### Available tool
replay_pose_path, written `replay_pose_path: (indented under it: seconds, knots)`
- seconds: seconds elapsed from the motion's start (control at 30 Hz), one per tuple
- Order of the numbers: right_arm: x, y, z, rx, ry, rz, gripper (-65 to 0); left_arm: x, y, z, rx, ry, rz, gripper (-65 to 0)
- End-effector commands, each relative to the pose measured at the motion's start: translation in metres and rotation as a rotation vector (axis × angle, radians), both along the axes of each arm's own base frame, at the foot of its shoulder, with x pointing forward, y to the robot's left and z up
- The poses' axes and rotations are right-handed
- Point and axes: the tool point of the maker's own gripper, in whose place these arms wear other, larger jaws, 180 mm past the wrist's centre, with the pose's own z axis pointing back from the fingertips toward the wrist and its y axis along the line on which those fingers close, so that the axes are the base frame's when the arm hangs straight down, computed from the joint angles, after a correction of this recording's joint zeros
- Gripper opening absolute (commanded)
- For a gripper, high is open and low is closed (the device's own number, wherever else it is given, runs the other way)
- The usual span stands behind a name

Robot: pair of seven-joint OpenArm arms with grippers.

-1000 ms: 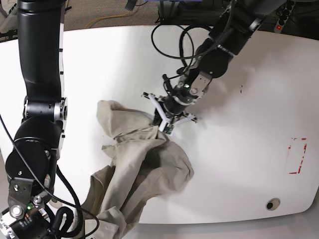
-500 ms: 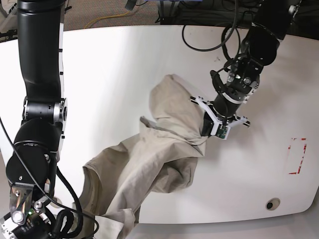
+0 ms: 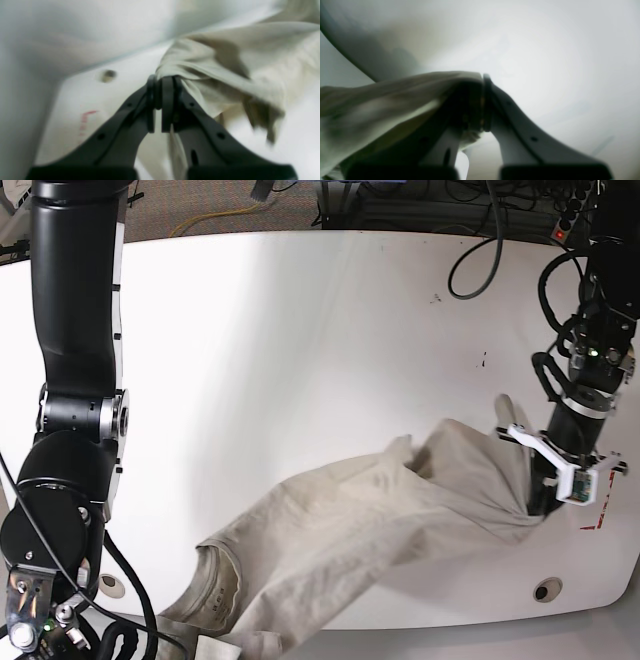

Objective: Fold the T-shirt properly
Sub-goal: 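Stretch the shirt between both grippers, pulling them apart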

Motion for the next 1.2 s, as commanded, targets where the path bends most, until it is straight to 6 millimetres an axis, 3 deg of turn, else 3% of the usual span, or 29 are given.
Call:
replay_pose_path:
  seconds: [0.0, 0.3, 0.43, 0.5, 0.6, 0.77, 0.97, 1.17]
  knots:
    - [-0.008, -0.001, 0.032, 0.010, -0.079, 0.006, -65.0, 0.001, 0.018, 0.042, -0.004, -0.108, 0.014, -65.0]
    - [-0.014, -0.002, 0.051, 0.008, -0.120, 0.002, -65.0, -0.005, 0.071, 0.123, 0.003, -0.243, 0.084, -64.7]
    - [-0.015, -0.012, 0.051, 0.001, -0.120, -0.019, -65.0, -0.006, 0.081, 0.136, -0.009, -0.233, 0.107, -64.7]
    - [-0.012, -0.013, 0.039, 0.002, -0.096, -0.021, -65.0, -0.006, 0.079, 0.135, 0.004, -0.222, 0.090, -64.7]
    - [-0.013, -0.019, 0.017, 0.025, -0.074, -0.025, -65.0, -0.006, 0.069, 0.125, 0.039, -0.184, 0.037, -65.0]
    - [-0.018, -0.025, -0.028, 0.049, -0.021, -0.034, -65.0, -0.012, 0.059, 0.092, 0.026, -0.093, 0.012, -65.0]
    - [-0.031, -0.036, -0.101, 0.084, 0.081, -0.056, -65.0, -0.026, 0.057, 0.037, -0.016, 0.043, 0.017, -65.0]
    - [-0.052, -0.063, -0.178, 0.148, 0.217, -0.120, -65.0, -0.045, 0.052, -0.014, -0.066, 0.168, 0.026, -65.0]
